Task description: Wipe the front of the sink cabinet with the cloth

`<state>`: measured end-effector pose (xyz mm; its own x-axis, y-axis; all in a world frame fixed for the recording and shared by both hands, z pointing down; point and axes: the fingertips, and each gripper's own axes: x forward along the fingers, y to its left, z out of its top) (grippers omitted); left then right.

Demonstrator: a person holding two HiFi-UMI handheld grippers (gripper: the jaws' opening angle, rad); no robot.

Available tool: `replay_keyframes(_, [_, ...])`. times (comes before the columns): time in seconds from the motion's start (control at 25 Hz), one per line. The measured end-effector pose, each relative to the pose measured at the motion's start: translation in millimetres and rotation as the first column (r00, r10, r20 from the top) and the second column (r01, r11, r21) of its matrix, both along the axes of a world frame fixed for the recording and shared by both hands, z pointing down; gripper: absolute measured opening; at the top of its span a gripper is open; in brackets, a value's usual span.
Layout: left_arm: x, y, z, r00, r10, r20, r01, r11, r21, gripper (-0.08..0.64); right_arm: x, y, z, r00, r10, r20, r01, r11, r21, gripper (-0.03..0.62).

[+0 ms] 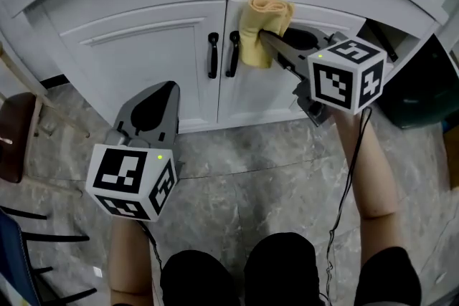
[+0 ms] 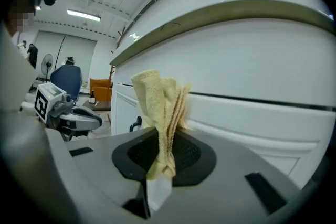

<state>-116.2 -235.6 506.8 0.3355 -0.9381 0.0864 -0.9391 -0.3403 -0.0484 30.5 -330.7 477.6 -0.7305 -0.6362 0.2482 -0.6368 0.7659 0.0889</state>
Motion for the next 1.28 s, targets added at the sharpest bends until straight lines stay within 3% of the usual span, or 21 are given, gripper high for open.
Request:
replay_keyframes(0.28, [22,-6,15,0.999,0.041,0.033,-0.041,0.999,-0.012,0.015,75,-10,8,0.981,0.169,0.093,-0.169,0.986,-0.016,0.063])
replay_keyframes(0.56, [53,-7,11,0.993,0.116,0.012,-0.116,0.993,0.001,0.015,178,-25,-2,0.916,0.387,0.109,-0.391,0.920,0.013,0.063])
replay_keyframes(0.84, [72,-3,14,0.988,0.151,0.019,-0.151,0.989,-0.003,0.015,223,-22,0,0.867,0.469,0.168,-0.467,0.883,-0.054,0.063])
replay_keyframes(0.92, [70,-2,17,0.989,0.144,0.026,-0.144,0.990,-0.006,0.017,221,-15,2,0.868,0.460,0.184,-0.456,0.887,-0.065,0.063])
replay_keyframes(1.0, [65,0,23,0.991,0.134,0.028,-0.134,0.991,-0.013,0.015,201,-2,6,0.895,0.406,0.186,-0.401,0.914,-0.061,0.063])
replay_keyframes(1.12, [54,4,35,0.993,0.116,0.038,-0.115,0.993,-0.024,0.015,145,21,23,0.950,0.257,0.177,-0.247,0.966,-0.075,0.063])
replay_keyframes(1.28, [38,12,50,0.994,0.093,0.055,-0.091,0.995,-0.034,0.015,69,39,57,0.979,0.090,0.182,-0.066,0.989,-0.133,0.063])
